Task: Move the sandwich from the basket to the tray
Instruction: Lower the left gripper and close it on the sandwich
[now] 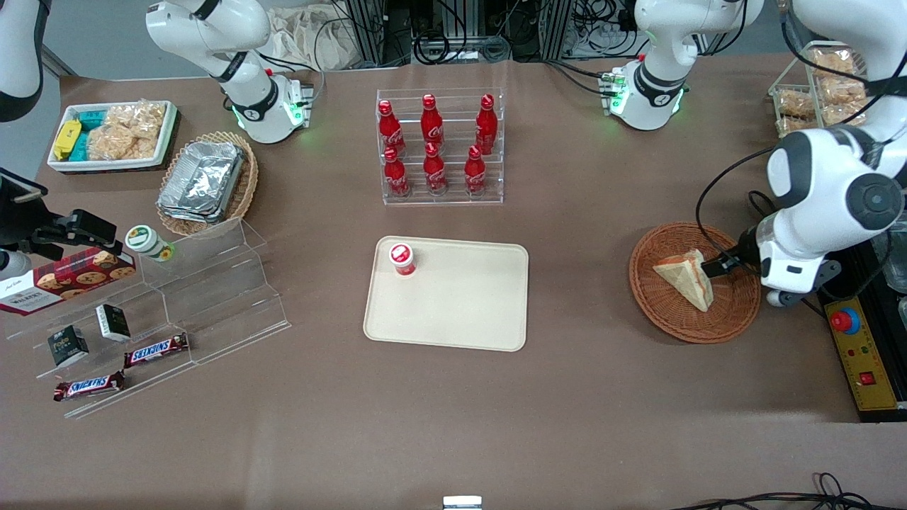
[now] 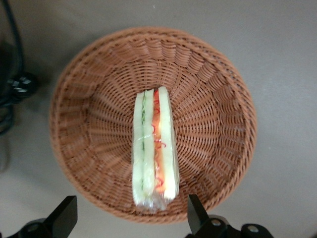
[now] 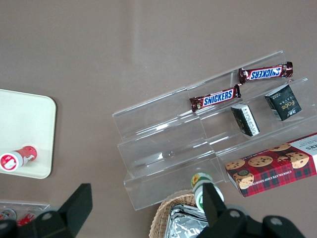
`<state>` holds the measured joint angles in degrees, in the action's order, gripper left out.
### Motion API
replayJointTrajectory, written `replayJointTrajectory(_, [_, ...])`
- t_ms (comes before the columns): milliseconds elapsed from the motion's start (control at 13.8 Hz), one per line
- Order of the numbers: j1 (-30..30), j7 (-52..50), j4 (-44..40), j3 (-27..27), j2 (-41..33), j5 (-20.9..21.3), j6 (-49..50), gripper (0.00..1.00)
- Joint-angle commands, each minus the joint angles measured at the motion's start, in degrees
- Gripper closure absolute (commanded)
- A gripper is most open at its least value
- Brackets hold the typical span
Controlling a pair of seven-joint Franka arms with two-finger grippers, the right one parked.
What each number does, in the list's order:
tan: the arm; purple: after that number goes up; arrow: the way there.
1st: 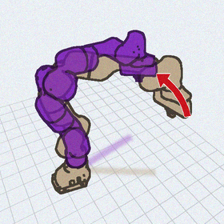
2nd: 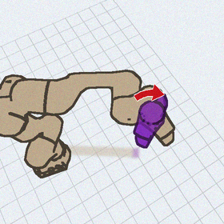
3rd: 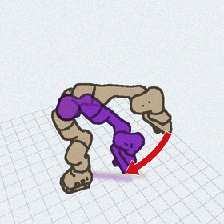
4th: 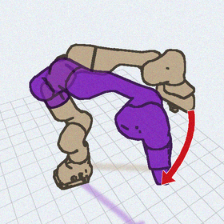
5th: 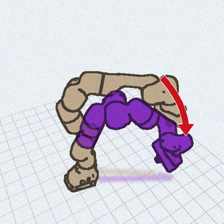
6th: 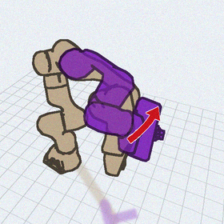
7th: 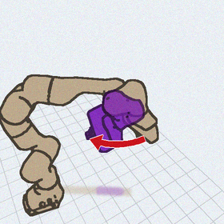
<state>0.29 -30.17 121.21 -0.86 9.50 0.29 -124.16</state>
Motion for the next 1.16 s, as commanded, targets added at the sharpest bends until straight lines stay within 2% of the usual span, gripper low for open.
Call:
replayJointTrajectory(0, [-0.1,-1.2,2.0,0.2,3.5,-1.0,-6.0,0.0])
replayJointTrajectory(291, [-0.6,-2.6,2.2,0.4,9.2,-1.7,-12.5,0.0])
replayJointTrajectory(509, [-1.1,-2.7,4.1,0.4,10.7,-1.7,-16.5,0.0])
replayJointTrajectory(582, [-1.1,-2.7,4.1,0.4,11.0,-1.7,-16.5,0.1])
replayJointTrajectory(727, [-1.1,-3.8,3.9,0.4,10.7,-1.6,-15.9,0.42])
replayJointTrajectory(873, [-1.1,-3.9,3.9,0.4,10.4,-1.6,-15.7,0.66])
replayJointTrajectory(945, [-1.1,-3.8,3.7,0.4,10.2,-1.6,-15.0,0.74])
replayJointTrajectory(1091, [-1.1,-3.7,2.4,0.4,8.8,-1.5,-12.3,0.81])
